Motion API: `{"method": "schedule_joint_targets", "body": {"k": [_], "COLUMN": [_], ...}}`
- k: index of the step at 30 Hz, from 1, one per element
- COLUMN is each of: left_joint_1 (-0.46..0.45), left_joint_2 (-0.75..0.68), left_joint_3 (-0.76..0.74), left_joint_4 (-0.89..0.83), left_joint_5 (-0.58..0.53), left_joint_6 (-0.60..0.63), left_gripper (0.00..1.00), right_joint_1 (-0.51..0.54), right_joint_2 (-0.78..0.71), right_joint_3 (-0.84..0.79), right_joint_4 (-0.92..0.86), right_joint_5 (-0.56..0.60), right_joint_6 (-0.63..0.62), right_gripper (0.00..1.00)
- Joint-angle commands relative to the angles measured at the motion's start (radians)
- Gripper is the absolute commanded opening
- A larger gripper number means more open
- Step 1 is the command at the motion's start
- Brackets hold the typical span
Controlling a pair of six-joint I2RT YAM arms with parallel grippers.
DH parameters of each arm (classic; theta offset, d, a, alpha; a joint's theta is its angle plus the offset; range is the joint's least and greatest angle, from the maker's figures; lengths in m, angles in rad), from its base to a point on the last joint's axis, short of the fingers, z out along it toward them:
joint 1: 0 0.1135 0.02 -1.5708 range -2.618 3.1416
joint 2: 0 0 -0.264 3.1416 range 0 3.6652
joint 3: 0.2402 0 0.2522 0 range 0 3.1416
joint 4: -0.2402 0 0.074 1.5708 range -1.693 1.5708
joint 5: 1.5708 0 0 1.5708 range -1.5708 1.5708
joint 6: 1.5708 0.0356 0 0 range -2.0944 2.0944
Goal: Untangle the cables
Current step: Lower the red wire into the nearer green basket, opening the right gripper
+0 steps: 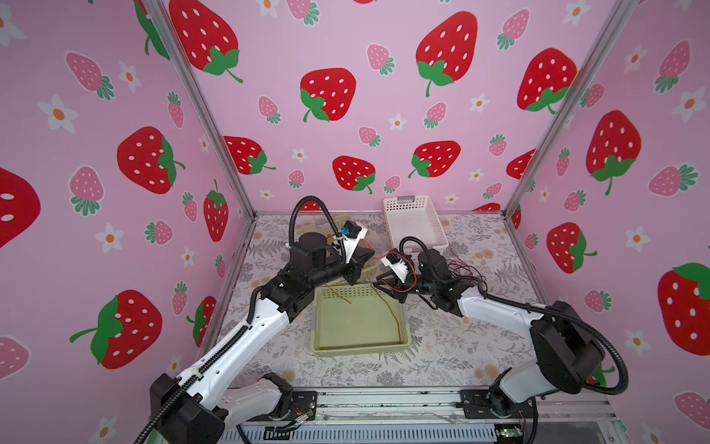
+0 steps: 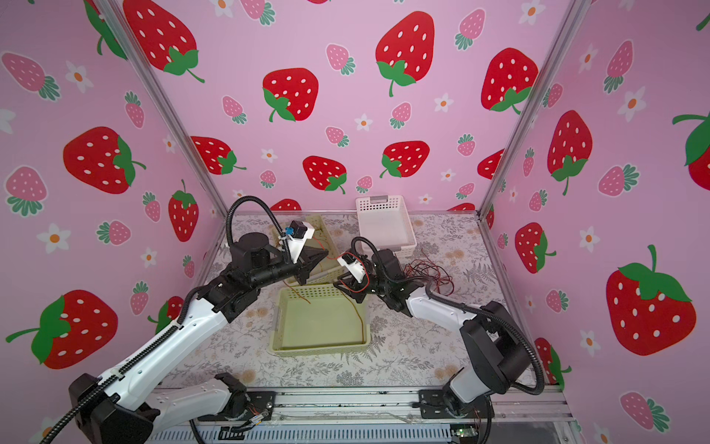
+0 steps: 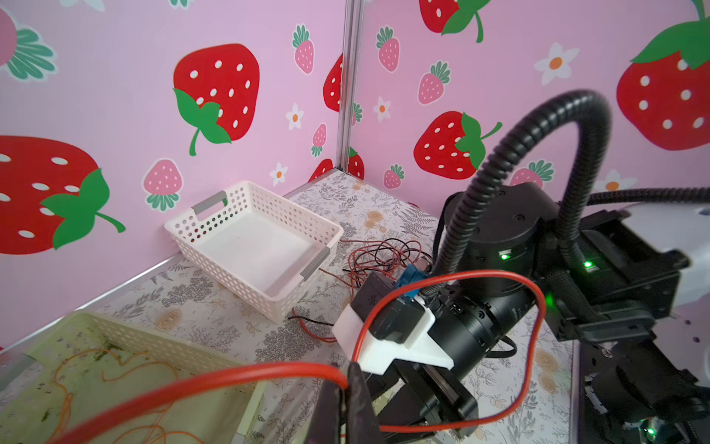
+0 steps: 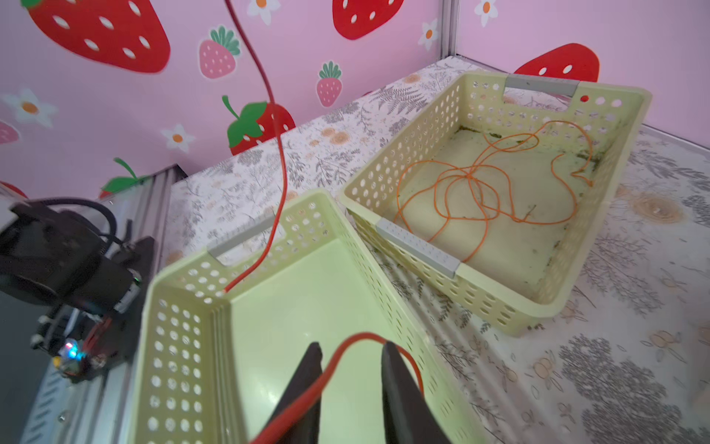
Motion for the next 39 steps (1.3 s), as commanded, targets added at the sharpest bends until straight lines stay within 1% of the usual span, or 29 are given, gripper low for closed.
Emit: {"method": "schedule_joint_targets", "body": {"k": [1,5,8,11,17,20,24,26,30,32,33,36,39], "left_joint_1": [-0.008,-0.009,-0.009,-0.009,-0.015,-0.027,-0.031,-0.032,-0.032,-0.032,-0.032,-0.039,-0.074], "left_joint_2": [-0.02,-0.039,-0.071,-0.115,-0.145,-0.14,-0.139,-0.141,-0.153,-0.141,-0.122,-0.038,0.031], "left_joint_3": [-0.044,-0.114,-0.178,-0.242,-0.364,-0.392,-0.431,-0.45,-0.496,-0.512,-0.515,-0.496,-0.465], "left_joint_4": [0.074,0.081,0.083,0.102,0.171,0.171,0.159,0.14,0.12,0.136,0.146,0.164,0.152], "left_joint_5": [0.012,0.002,-0.042,-0.069,-0.062,-0.072,-0.098,-0.149,-0.308,-0.349,-0.351,-0.323,-0.318], "left_joint_6": [-0.062,-0.122,-0.164,-0.223,-0.331,-0.347,-0.37,-0.379,-0.395,-0.405,-0.404,-0.396,-0.387], "left_gripper": [0.0,0.0,0.0,0.0,0.0,0.0,0.0,0.0,0.0,0.0,0.0,0.0,0.0], "right_joint_1": [0.007,0.006,0.005,0.004,-0.04,-0.073,-0.1,-0.109,-0.132,-0.136,-0.14,-0.158,-0.188], "right_joint_2": [-0.066,-0.117,-0.14,-0.158,-0.197,-0.215,-0.214,-0.207,-0.192,-0.192,-0.192,-0.189,-0.186], "right_joint_3": [-0.036,-0.068,-0.086,-0.107,-0.117,-0.099,-0.06,-0.045,-0.018,-0.014,-0.011,0.003,0.01], "right_joint_4": [0.007,-0.042,-0.08,-0.098,-0.136,-0.155,-0.209,-0.23,-0.261,-0.26,-0.26,-0.274,-0.297], "right_joint_5": [0.094,0.135,0.13,0.159,0.258,0.276,0.331,0.366,0.413,0.429,0.431,0.465,0.493], "right_joint_6": [-0.024,-0.057,-0.081,-0.089,-0.104,-0.11,-0.12,-0.114,-0.095,-0.092,-0.092,-0.08,-0.06], "right_gripper": [0.41,0.5,0.51,0.57,0.61,0.62,0.63,0.63,0.64,0.64,0.64,0.63,0.63]}}
